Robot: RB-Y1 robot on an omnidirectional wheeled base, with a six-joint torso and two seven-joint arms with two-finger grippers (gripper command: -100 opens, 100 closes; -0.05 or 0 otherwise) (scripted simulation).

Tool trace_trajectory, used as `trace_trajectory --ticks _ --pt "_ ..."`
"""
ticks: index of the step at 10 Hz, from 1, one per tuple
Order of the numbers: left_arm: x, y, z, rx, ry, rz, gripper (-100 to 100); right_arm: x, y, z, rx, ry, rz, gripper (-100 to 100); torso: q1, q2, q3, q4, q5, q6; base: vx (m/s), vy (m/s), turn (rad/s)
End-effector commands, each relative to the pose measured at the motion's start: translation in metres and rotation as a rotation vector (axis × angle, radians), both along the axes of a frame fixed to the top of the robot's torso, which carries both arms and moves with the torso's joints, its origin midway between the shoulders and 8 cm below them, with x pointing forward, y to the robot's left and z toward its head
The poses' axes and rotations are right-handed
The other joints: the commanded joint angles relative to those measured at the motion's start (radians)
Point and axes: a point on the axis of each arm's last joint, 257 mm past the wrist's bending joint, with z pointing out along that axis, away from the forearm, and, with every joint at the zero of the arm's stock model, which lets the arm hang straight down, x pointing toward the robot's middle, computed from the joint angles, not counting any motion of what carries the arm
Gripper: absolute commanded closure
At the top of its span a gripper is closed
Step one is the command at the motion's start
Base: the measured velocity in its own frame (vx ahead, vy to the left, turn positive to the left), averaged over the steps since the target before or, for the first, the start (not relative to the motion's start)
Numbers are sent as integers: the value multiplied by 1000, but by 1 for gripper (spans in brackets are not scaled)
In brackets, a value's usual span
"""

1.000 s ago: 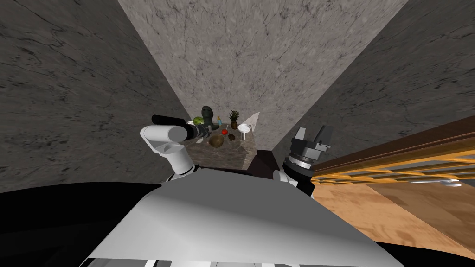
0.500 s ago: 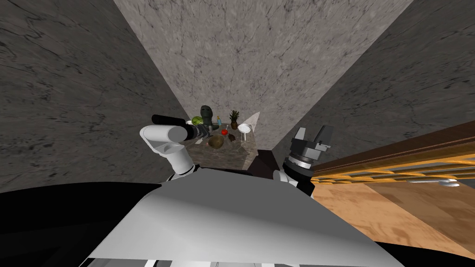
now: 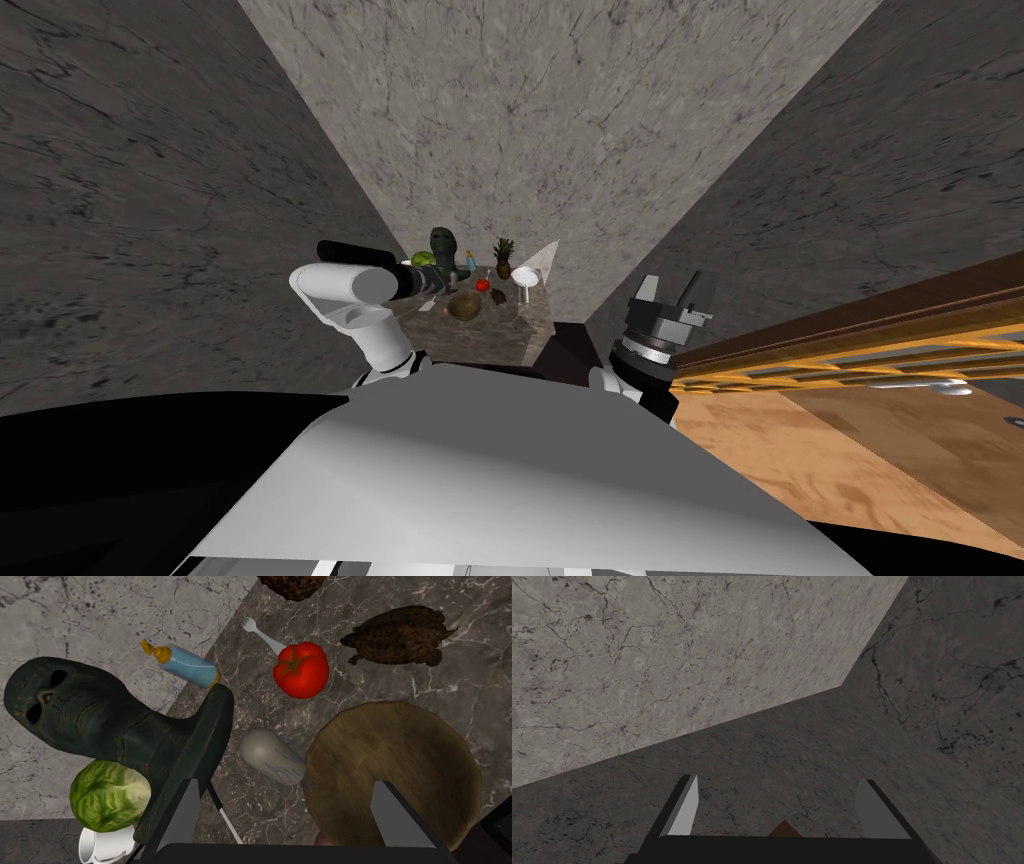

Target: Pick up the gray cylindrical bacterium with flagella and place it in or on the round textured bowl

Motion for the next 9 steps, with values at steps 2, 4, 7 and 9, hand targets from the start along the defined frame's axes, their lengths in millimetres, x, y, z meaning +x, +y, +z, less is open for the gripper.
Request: trace_trajectory --ticks 2,4,7,9 --pt "-2 9 14 -5 1 11 -100 0 0 0 0 0 0 0 0 0 0 0 0 0 -10 -13 -34" --pt "-4 15 25 -7 1 19 -100 0 0 0 0 0 0 0 0 0 0 0 0 0 -8 -12 -35" --pt "-7 25 42 -7 -1 33 -100 0 0 0 0 0 0 0 0 0 0 0 0 0 -7 -12 -39" --pt "-7 23 39 -8 0 31 0 0 0 0 0 0 0 0 0 0 0 0 0 0 0 0 0"
